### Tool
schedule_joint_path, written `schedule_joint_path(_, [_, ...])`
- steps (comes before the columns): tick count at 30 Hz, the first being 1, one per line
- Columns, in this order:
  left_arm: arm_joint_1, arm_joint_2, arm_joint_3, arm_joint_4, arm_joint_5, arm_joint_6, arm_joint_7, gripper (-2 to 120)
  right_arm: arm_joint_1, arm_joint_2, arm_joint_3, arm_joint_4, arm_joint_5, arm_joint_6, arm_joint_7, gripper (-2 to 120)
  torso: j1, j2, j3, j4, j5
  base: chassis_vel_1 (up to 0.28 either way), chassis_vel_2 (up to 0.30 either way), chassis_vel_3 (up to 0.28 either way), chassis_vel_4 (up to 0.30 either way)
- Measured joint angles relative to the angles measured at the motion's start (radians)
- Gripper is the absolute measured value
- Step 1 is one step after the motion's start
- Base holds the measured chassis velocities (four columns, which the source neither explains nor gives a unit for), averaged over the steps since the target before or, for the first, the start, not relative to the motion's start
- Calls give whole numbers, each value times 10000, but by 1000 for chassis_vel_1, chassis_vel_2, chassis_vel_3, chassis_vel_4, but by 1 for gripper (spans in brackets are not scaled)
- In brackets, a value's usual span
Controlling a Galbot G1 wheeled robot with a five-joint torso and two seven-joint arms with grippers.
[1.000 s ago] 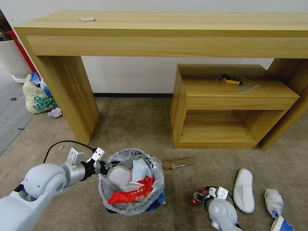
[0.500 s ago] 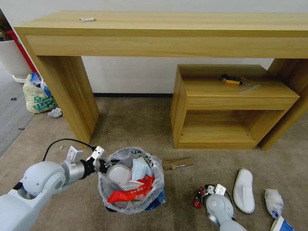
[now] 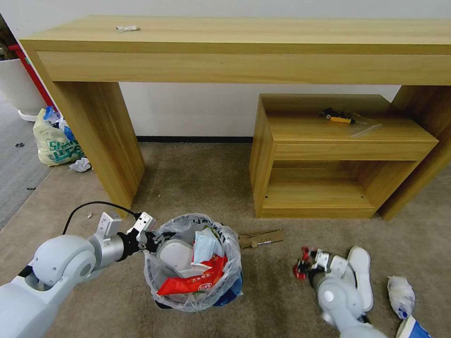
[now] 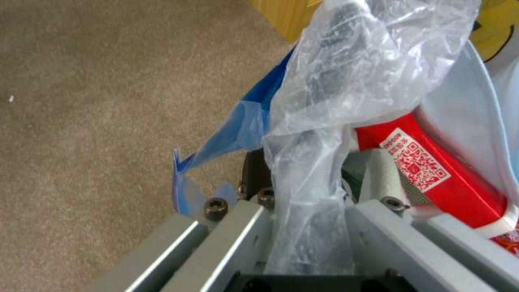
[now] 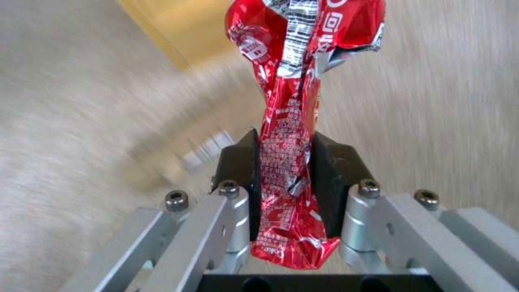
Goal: Pick up the trash bin and place the garbage on the floor into it.
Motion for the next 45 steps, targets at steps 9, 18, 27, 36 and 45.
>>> schedule_joint_path(9, [-176,-25,174,69,-169,0,-509,0,1605,-2518,-325,1864,335,850,-3117,19,0,0,0,1,1,0,0,0,0])
schedule_joint_path(18, [-800,196,693,489,-490,0,-777,0,4277,-3882,-2396,2362,1178,1071,-6198,19,0,0,0,3,-3,0,0,0,0])
schedule_joint_path(27, [-1969,423,1771,1168,-709,0,-789,0,6025,-4424,-4547,2652,999,1008,-7974,19,1,0,0,1,-2,0,0,0,0])
schedule_joint_path(36, [-3813,130,3461,2204,-745,1,-496,0,7229,-3800,-6349,1640,-438,872,-8845,19,1,0,1,-1,-2,0,0,0,0])
schedule_joint_path(45, [-5581,-94,4859,3204,-851,0,-121,0,7506,-3515,-7311,1100,-1604,-227,-8583,19,1,-1,0,-2,-1,0,0,0,0])
